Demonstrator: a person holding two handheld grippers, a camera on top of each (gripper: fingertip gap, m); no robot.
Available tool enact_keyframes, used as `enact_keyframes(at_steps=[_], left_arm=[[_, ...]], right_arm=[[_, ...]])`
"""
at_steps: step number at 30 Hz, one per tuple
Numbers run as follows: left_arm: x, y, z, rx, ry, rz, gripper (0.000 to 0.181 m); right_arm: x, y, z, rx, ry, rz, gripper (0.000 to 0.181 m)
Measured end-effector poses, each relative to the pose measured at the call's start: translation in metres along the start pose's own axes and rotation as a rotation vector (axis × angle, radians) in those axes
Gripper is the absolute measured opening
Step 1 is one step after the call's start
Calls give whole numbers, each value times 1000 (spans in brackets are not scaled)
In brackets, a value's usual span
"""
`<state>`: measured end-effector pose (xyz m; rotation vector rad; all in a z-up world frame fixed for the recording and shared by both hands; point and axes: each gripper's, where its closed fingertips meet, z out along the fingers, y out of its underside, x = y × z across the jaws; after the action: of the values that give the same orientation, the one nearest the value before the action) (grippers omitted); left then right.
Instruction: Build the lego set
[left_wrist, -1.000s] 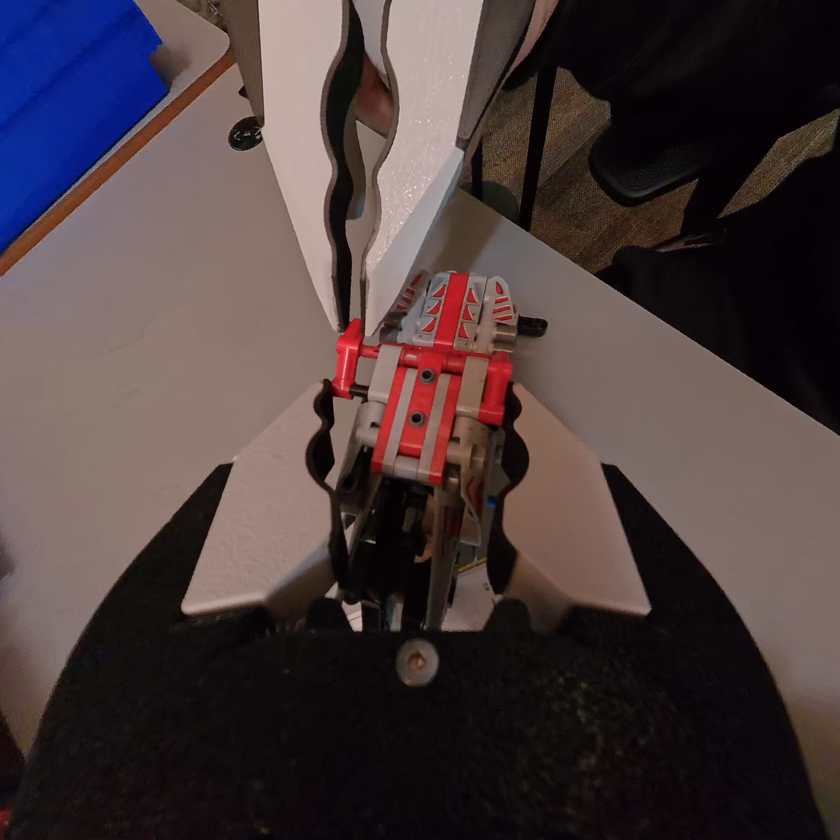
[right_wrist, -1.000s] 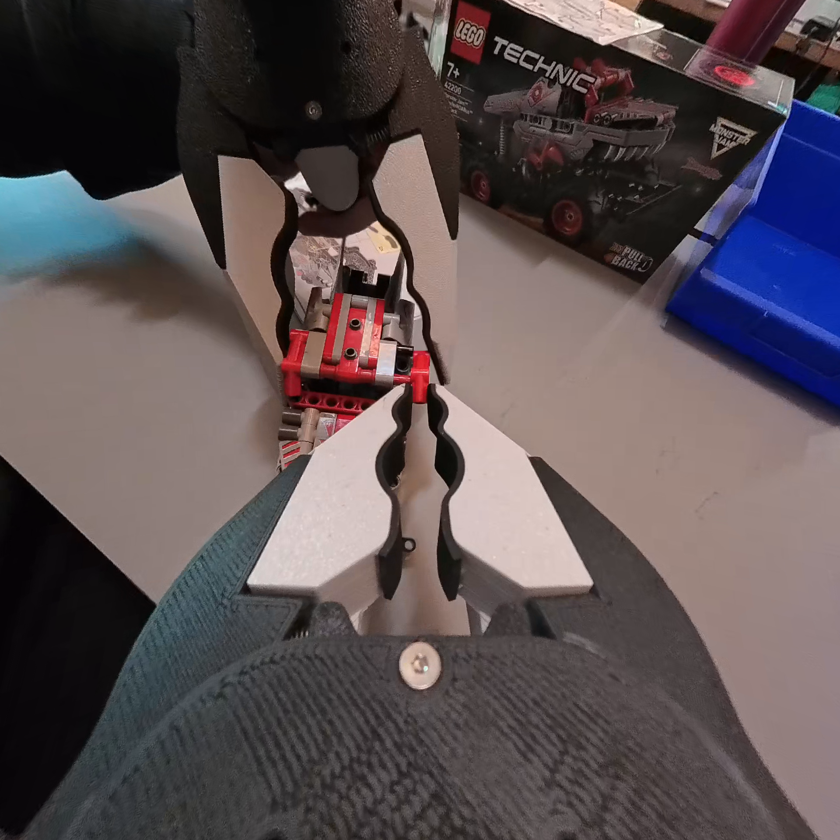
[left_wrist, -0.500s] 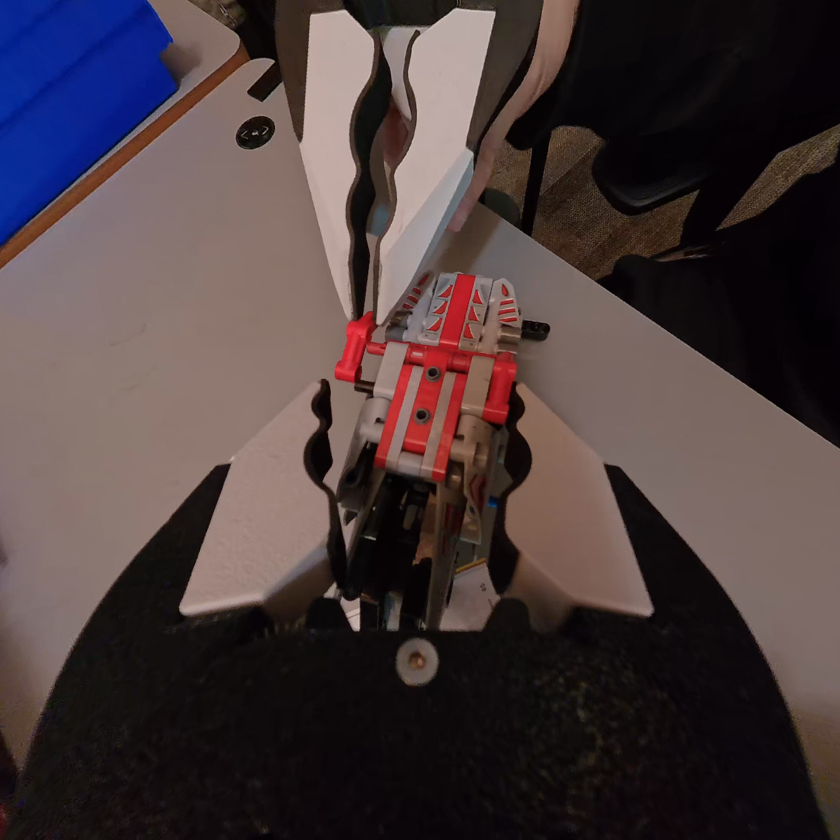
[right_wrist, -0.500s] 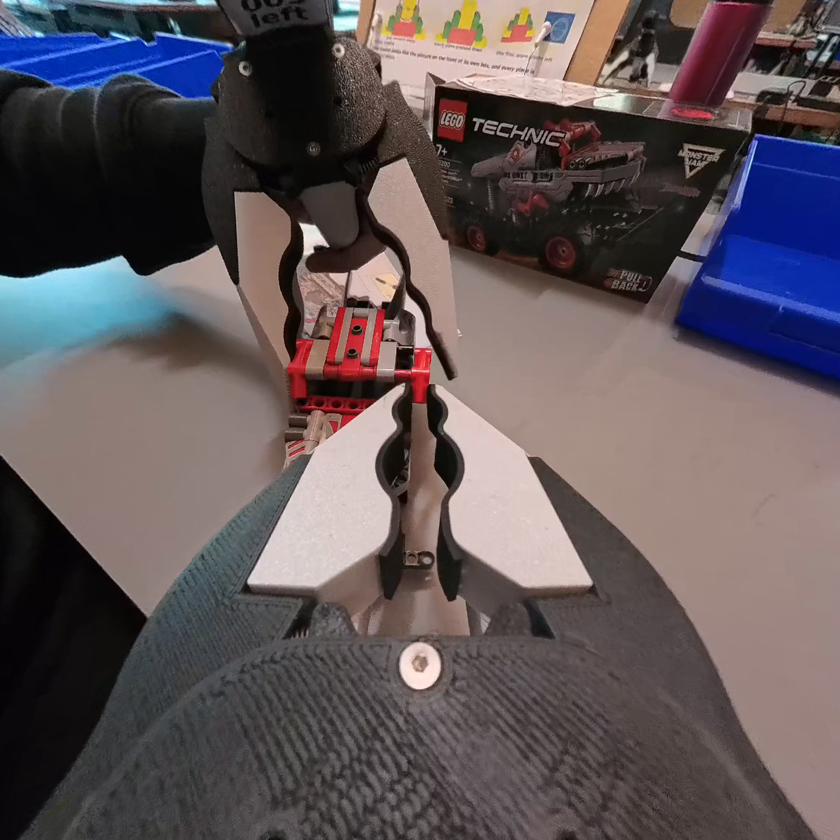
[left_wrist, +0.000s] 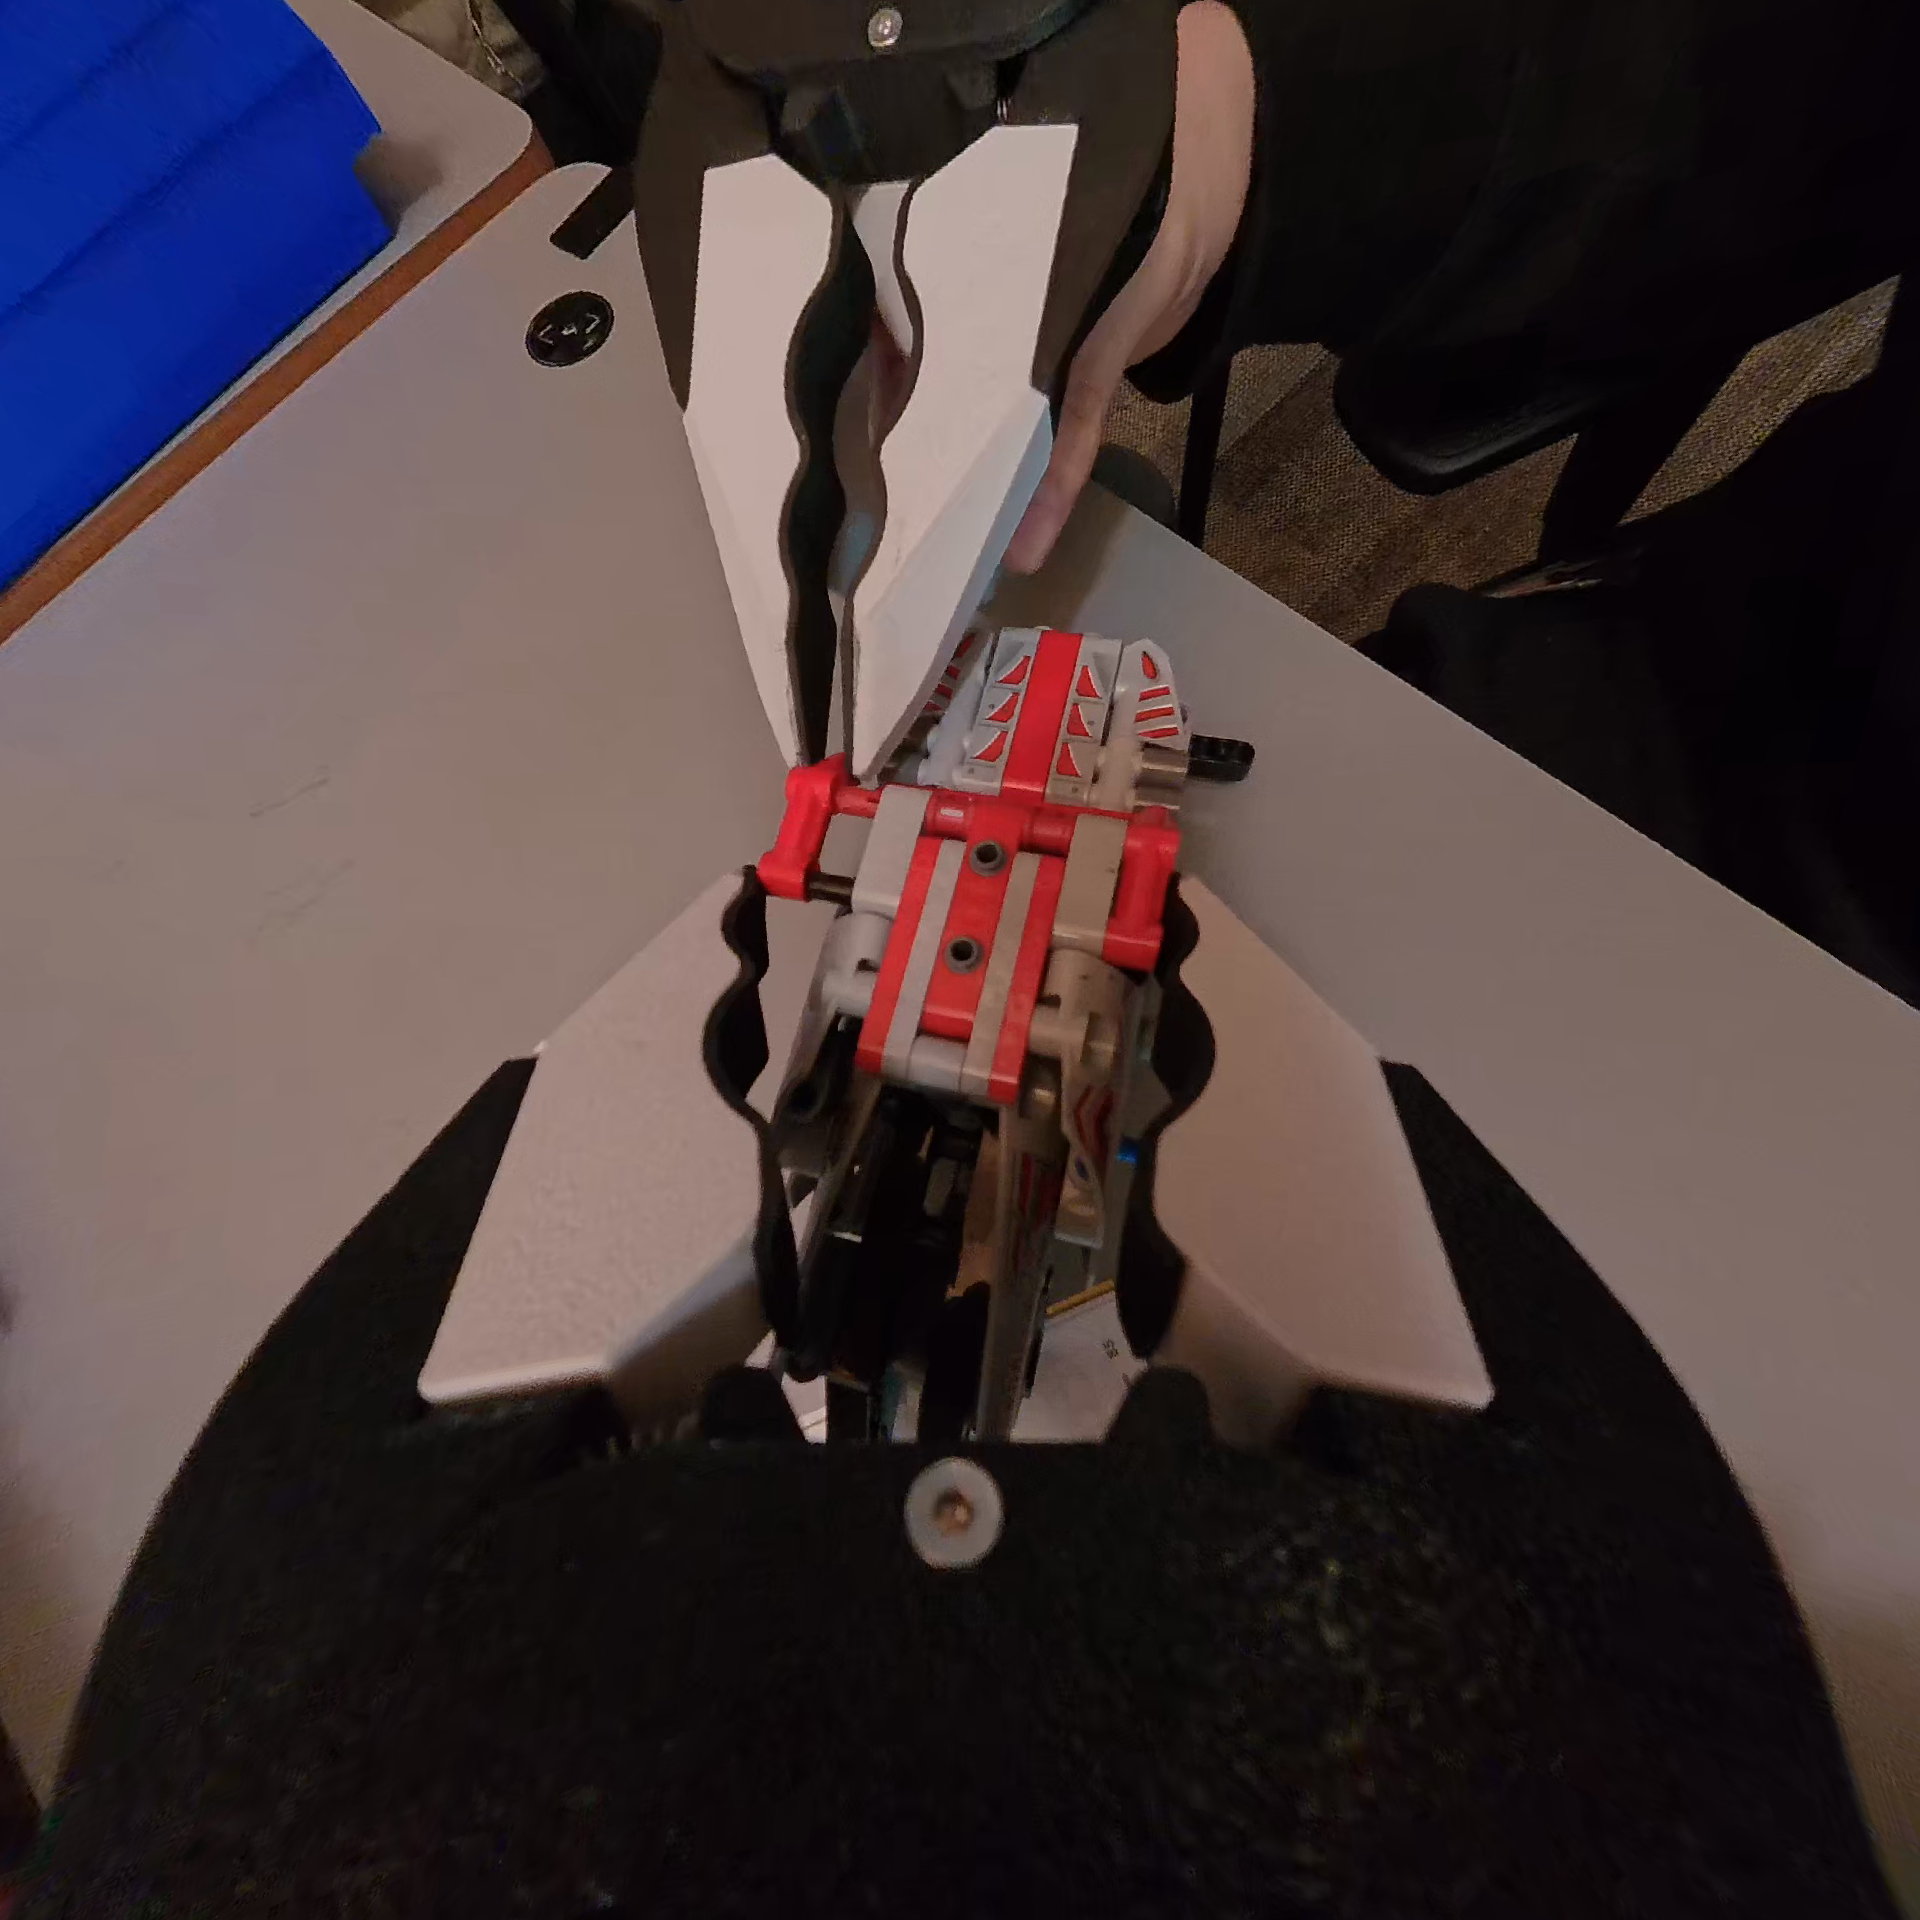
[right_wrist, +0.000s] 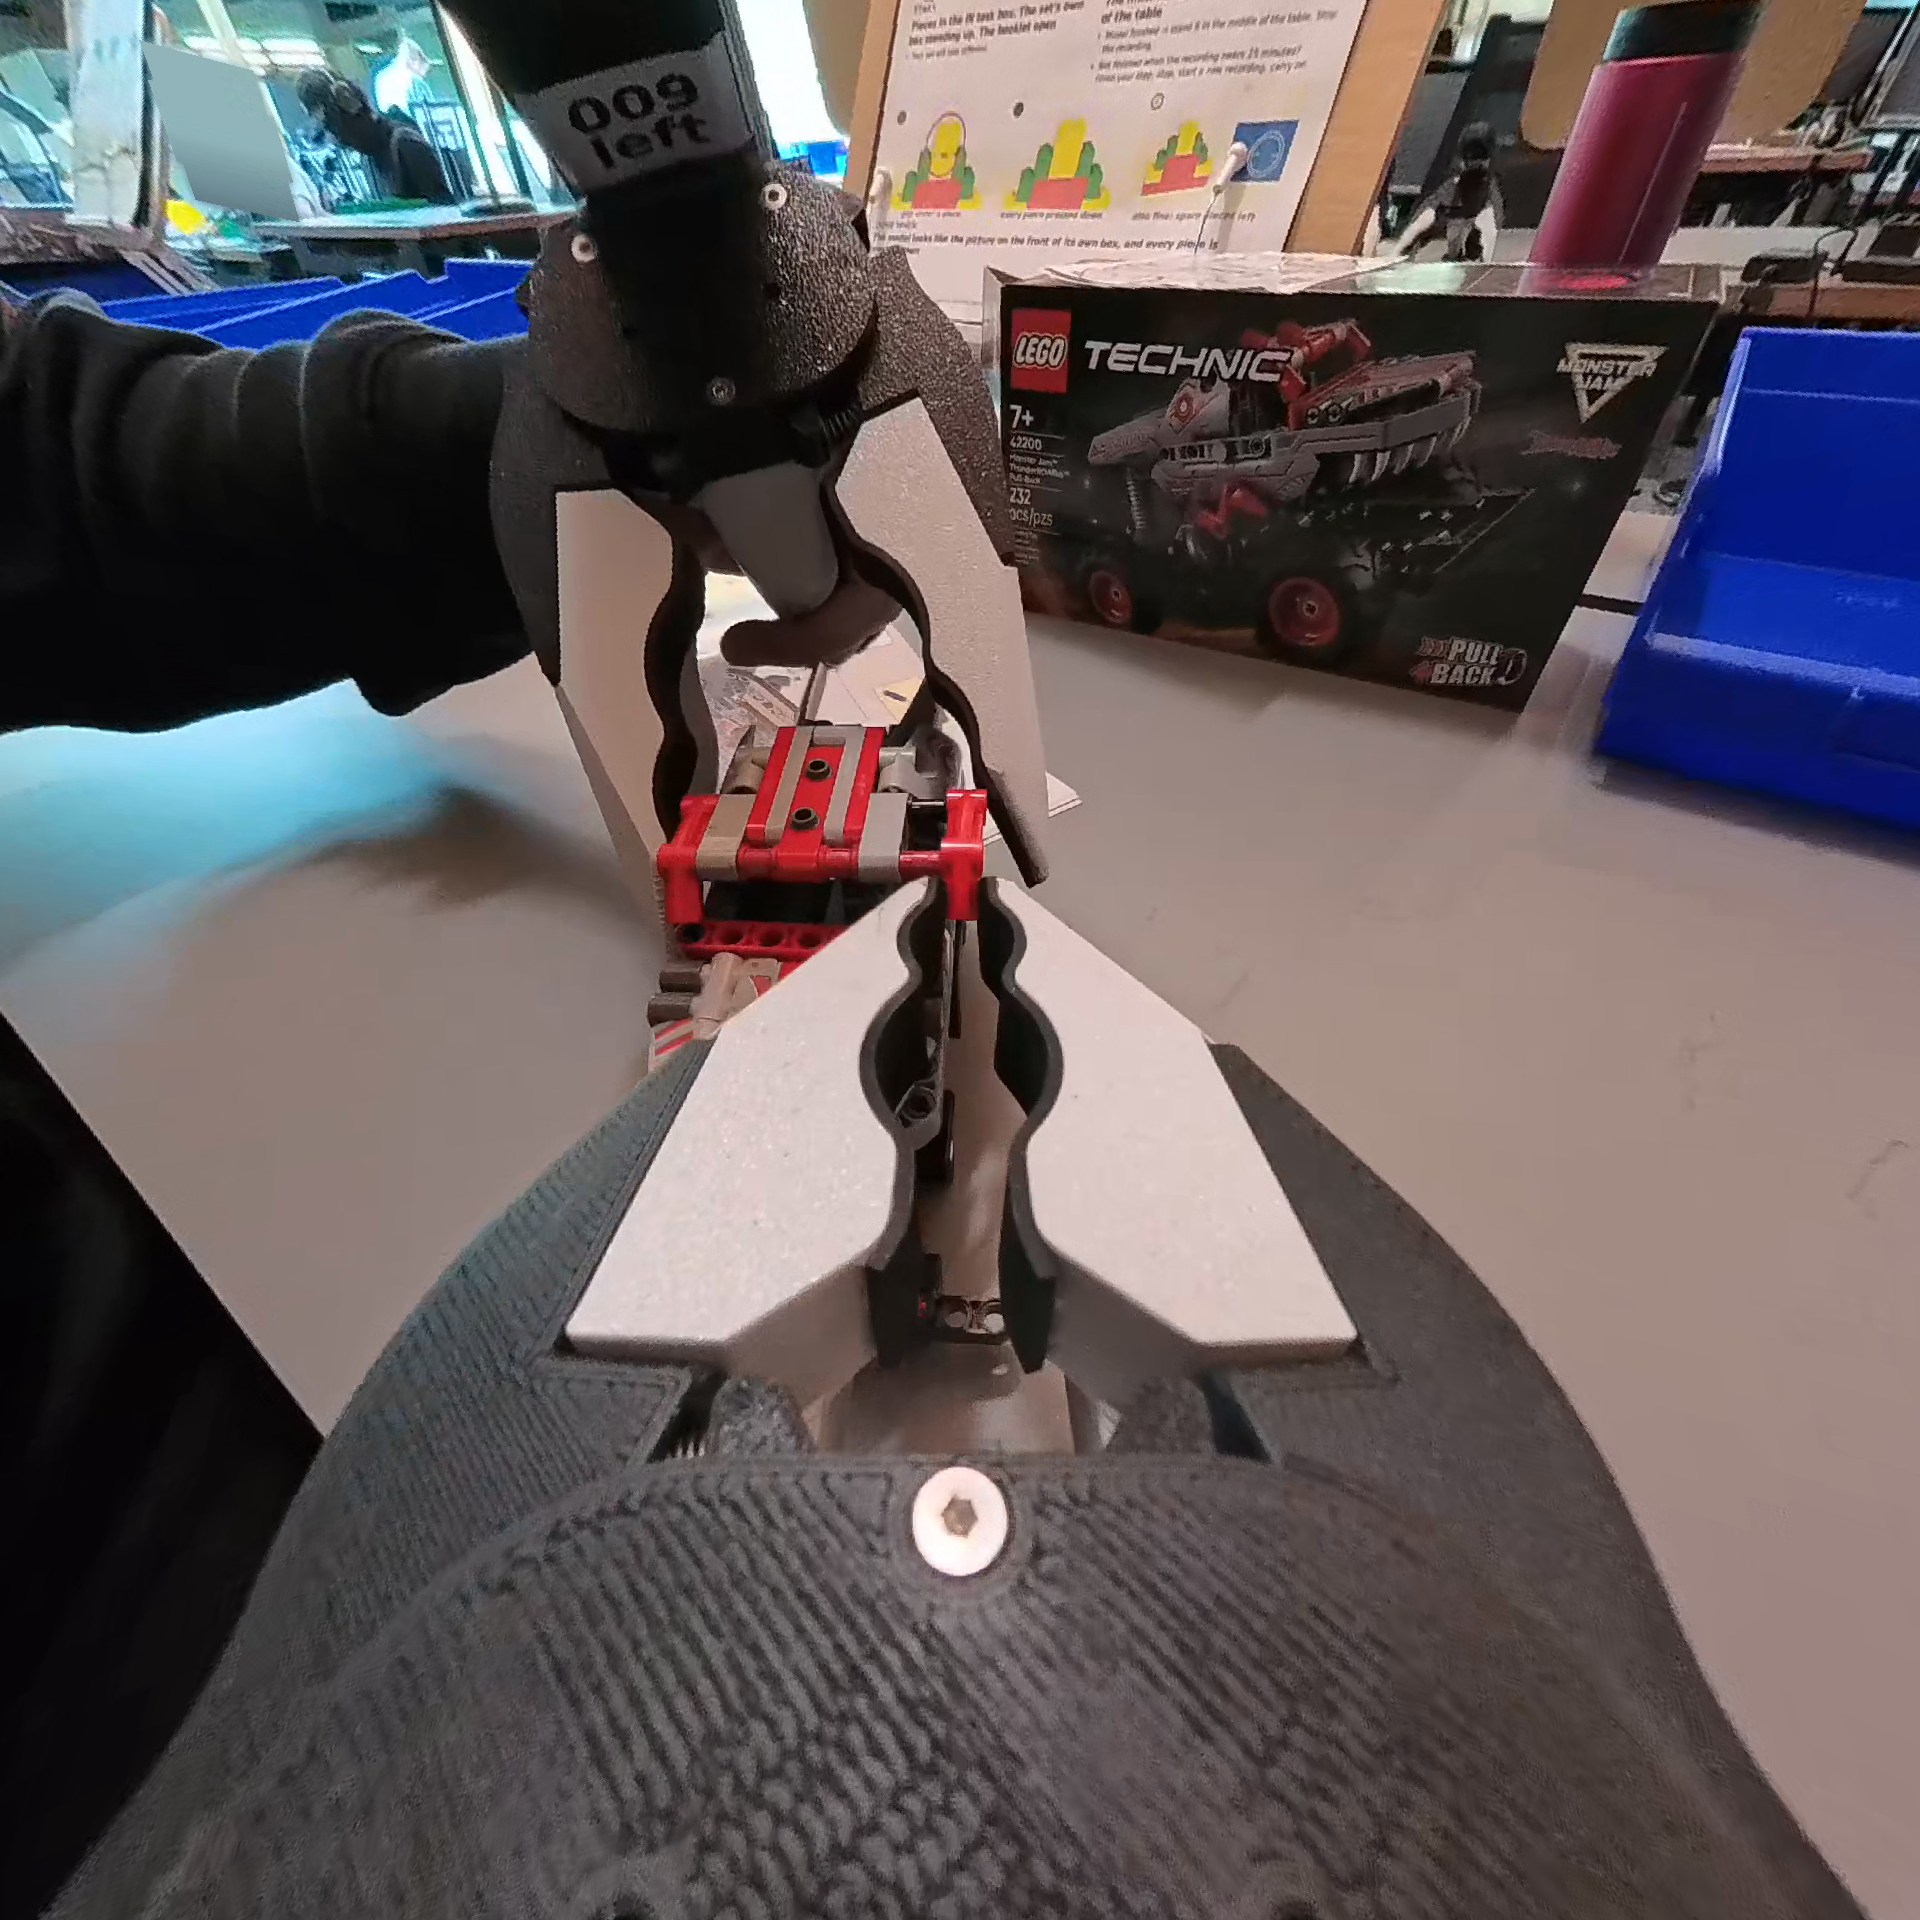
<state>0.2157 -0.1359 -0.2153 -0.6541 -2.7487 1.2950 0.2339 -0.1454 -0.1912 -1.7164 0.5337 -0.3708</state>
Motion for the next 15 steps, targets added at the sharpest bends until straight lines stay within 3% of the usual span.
enact_keyframes(at_steps=[15], left_arm=[[3,-2,0,-12,-1,71,72]], right_arm=[[-5,0,2,-30,-4,-90,5]])
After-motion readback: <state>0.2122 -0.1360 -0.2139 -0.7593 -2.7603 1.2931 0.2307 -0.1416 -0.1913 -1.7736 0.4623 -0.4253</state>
